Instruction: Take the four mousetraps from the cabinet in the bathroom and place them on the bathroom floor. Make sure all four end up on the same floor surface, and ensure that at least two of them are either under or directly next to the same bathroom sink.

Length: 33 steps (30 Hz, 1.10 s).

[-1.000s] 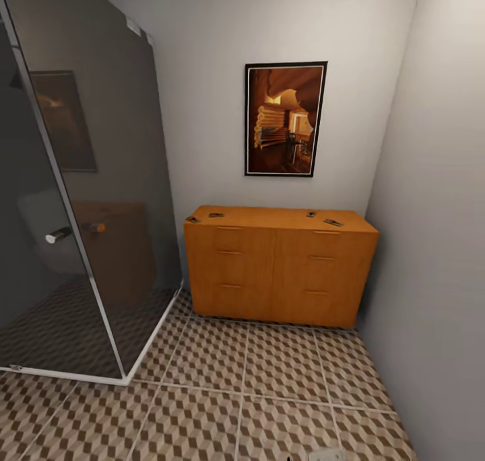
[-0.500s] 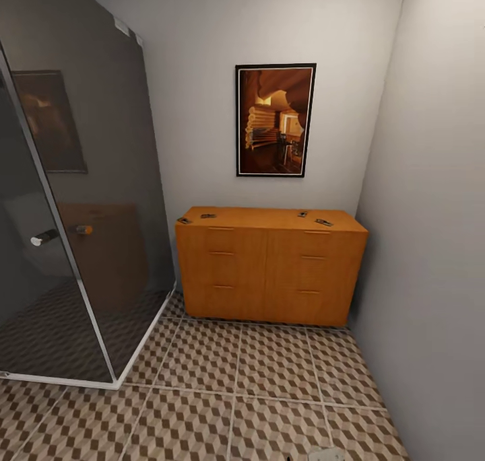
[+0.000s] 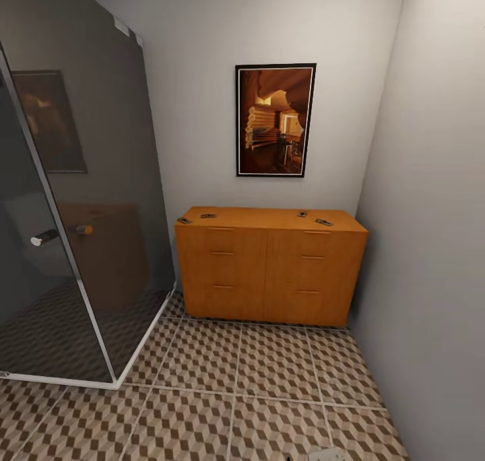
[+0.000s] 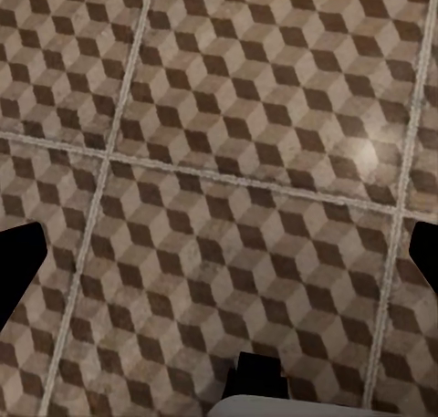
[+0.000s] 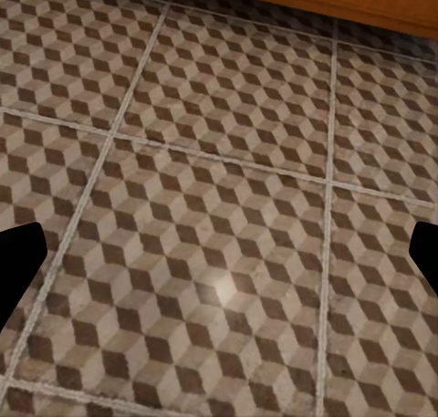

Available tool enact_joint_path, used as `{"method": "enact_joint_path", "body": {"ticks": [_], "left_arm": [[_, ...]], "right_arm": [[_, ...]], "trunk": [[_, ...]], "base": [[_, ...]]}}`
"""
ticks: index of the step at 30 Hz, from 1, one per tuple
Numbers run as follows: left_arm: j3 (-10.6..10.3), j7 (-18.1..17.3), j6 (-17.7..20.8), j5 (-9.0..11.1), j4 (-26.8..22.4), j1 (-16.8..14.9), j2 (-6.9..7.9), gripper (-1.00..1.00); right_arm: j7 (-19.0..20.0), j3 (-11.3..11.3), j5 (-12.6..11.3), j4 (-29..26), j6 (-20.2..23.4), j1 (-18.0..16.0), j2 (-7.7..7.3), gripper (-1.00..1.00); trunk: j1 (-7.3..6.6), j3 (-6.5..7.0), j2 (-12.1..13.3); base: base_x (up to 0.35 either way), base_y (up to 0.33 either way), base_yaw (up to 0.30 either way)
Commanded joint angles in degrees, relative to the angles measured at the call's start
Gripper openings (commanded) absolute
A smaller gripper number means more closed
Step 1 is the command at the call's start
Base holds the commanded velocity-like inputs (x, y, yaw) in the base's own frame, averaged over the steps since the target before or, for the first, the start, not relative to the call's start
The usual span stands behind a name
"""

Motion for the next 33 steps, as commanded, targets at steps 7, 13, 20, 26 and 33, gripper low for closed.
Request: {"method": "enact_joint_path", "body": {"ticks": [7, 13, 20, 26, 33], "left_arm": [[0.08, 0.01, -0.19, 0.04, 0.05, -0.03, -0.07, 1.0], [-0.17, -0.06, -0.16, 0.19, 0.69, -0.03, -0.17, 1.0], [-4.78, -0.17, -0.09, 0.22, 9.99, -0.03, -2.23, 1.0], [-6.01, -0.18, -0.13, 0.13, 19.58, -0.03, -1.46, 1.0], [-6.18, -0.15, -0.08, 0.21, 25.27, -0.03, 1.1, 1.0]], "right_arm": [[-0.53, 0.07, 0.47, 1.3, 0.3, -0.04, -0.08, 1.0], [-0.62, -0.06, 0.26, 12.29, 0.4, -0.04, -0.13, 1.0], [-0.78, -0.15, 0.19, 19.77, 3.93, 0.0, 0.17, 1.0], [-0.69, -0.16, 0.34, 20.2, 14.97, 0.0, -0.13, 1.0], [-0.61, -0.08, 0.43, 20.1, 17.0, 0.03, -0.34, 1.0]], "trunk": [[0.0, -0.06, -0.03], [0.0, -0.06, -0.03], [0.0, -0.06, -0.03], [0.0, -0.06, -0.03], [0.0, -0.06, -0.03]], "base": [[0.0, 0.0, 0.0], [0.0, 0.0, 0.0], [0.0, 0.0, 0.0], [0.0, 0.0, 0.0], [0.0, 0.0, 0.0]]}}
